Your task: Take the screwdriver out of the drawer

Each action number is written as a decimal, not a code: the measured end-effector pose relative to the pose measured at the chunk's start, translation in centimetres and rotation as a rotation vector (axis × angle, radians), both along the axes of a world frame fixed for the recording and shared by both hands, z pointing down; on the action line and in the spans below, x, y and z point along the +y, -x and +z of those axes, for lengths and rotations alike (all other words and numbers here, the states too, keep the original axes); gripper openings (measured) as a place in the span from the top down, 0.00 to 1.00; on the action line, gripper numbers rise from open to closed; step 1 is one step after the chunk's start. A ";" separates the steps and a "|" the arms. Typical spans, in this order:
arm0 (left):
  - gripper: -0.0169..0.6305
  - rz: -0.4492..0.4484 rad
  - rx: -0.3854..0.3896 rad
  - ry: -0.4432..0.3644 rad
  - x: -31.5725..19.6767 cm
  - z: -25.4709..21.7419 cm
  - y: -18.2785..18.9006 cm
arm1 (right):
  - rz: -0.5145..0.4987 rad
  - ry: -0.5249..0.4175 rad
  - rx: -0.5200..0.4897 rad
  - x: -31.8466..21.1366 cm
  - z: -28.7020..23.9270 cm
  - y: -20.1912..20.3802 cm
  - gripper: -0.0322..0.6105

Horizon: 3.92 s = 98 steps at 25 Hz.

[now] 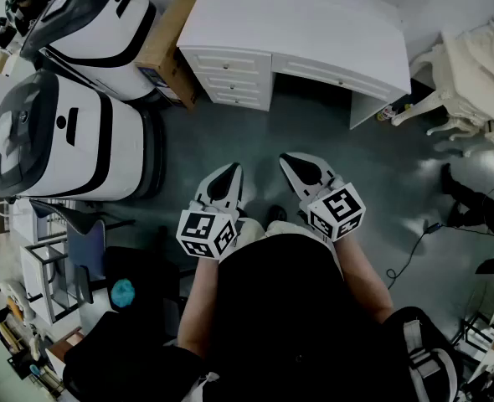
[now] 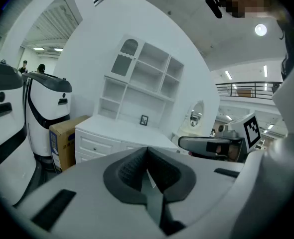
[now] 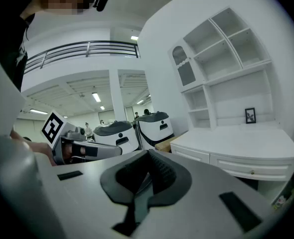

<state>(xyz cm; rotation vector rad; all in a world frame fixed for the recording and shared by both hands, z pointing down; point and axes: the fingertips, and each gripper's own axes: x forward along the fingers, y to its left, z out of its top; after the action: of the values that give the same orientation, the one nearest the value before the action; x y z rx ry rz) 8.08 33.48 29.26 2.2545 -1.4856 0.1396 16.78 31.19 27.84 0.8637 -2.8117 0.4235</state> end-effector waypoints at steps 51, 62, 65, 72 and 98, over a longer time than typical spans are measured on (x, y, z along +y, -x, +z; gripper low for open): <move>0.94 0.036 0.039 0.072 -10.2 2.8 5.0 | 0.073 0.050 0.040 -9.4 1.3 4.3 0.92; 0.94 0.110 0.040 0.055 -17.0 2.5 8.7 | 0.114 0.036 0.056 -15.3 0.6 8.5 0.92; 0.94 0.127 0.041 0.053 -18.6 3.0 9.8 | 0.123 0.037 0.066 -16.6 1.0 9.7 0.92; 0.94 0.156 0.045 0.079 -21.2 4.5 11.7 | 0.144 0.054 0.076 -18.3 1.7 11.6 0.92; 0.94 0.139 -0.041 0.208 -31.7 15.1 11.9 | 0.095 0.227 0.127 -27.2 9.5 12.0 0.92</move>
<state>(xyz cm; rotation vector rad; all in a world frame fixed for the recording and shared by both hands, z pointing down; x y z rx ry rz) -3.85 1.81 44.34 2.1953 -1.2691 0.3676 4.80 4.00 37.31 0.9401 -2.5534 0.6615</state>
